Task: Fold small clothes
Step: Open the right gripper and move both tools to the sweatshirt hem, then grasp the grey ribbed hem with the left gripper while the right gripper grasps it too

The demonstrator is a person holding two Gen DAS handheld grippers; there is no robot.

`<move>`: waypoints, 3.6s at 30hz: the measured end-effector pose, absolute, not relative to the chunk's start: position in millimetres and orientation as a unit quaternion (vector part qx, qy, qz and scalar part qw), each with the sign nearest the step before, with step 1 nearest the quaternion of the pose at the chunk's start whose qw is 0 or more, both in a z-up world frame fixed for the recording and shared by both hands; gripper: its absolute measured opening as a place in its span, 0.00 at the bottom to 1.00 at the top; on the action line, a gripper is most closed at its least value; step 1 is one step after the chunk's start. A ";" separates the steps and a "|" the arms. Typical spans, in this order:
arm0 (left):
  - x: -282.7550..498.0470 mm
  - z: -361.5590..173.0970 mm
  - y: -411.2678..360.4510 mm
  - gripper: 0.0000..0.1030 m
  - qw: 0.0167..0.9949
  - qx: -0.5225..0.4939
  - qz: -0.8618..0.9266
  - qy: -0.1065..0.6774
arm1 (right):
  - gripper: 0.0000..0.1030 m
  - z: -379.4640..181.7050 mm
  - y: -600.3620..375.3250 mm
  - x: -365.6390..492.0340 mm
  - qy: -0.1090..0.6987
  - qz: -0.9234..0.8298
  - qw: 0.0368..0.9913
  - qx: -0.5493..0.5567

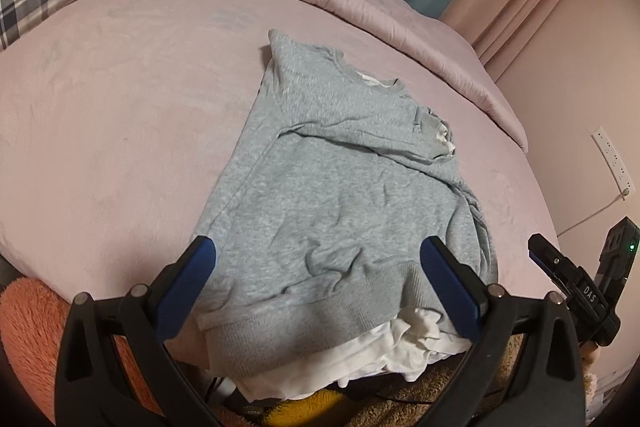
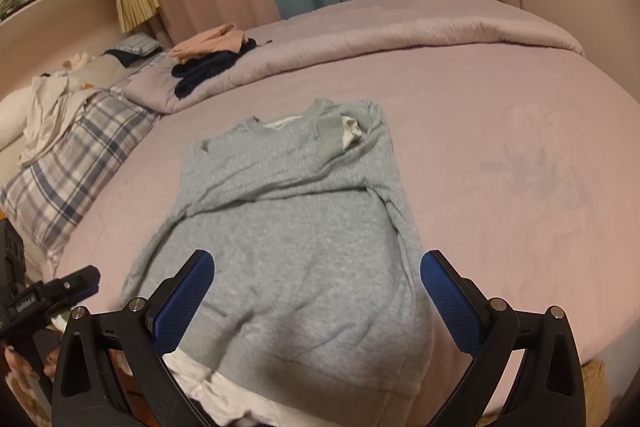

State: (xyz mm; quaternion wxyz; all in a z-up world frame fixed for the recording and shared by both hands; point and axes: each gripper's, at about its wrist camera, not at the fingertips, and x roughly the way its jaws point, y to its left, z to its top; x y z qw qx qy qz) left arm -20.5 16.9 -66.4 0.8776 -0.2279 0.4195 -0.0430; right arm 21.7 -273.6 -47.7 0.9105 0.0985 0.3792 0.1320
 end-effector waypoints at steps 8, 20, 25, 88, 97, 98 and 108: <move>-17.7 -80.4 17.0 0.98 0.867 -0.229 -0.034 0.442 | 0.99 -56.9 -270.5 16.1 0.398 0.137 0.901 0.101; -20.0 -104.2 22.2 0.98 0.847 -0.230 -0.026 0.478 | 0.99 -72.3 -264.3 14.4 0.427 0.152 0.885 0.109; -19.9 -110.9 27.7 0.98 0.840 -0.242 -0.024 0.484 | 0.99 -77.4 -265.8 15.4 0.437 0.147 0.880 0.114; -18.2 -136.5 28.8 0.22 0.817 -0.274 -0.079 0.501 | 0.84 -120.3 -281.3 23.0 0.501 0.103 0.853 0.100; -25.7 -121.9 31.7 0.18 0.827 -0.278 -0.073 0.484 | 0.23 -114.6 -291.3 21.5 0.494 0.085 0.861 0.089; -27.3 -119.3 33.5 0.18 0.828 -0.281 -0.074 0.479 | 0.18 -113.5 -294.2 21.5 0.494 0.091 0.859 0.099; -40.4 -97.0 37.2 0.16 0.851 -0.275 -0.063 0.444 | 0.08 -90.2 -299.9 12.6 0.463 0.120 0.869 0.123</move>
